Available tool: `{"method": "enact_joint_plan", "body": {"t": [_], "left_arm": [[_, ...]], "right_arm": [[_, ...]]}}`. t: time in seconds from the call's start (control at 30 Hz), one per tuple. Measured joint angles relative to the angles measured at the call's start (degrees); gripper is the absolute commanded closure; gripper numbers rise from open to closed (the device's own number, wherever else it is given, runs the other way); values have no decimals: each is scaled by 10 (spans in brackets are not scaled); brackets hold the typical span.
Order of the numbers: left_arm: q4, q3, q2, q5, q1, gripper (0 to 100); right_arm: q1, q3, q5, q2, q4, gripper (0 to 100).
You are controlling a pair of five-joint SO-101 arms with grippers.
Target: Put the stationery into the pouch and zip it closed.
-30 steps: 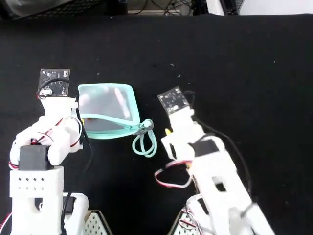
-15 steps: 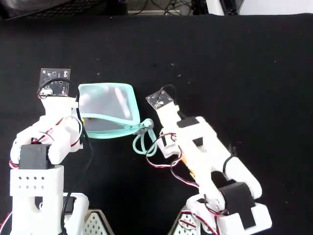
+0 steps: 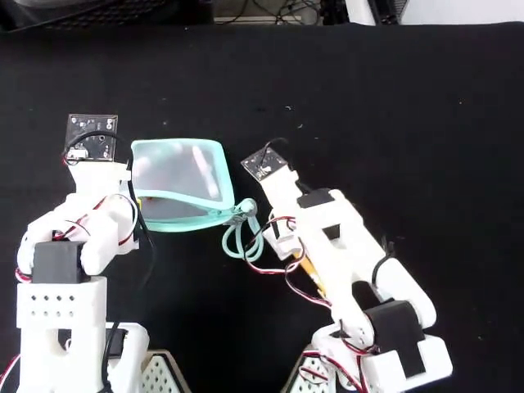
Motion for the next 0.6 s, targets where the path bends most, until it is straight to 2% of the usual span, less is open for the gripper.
{"method": "enact_joint_plan", "body": {"t": [0.13,0.2,0.3,0.6], "left_arm": [[0,0,0,0,0,967],[0,0,0,0,0,967],[0,0,0,0,0,967],[0,0,0,0,0,967]], "right_arm": [[0,0,0,4,0,838],[-3,-2,1,14,4,868],[-2,-23,22,32,25,987],[2,-32,45,39,51,986]]}}
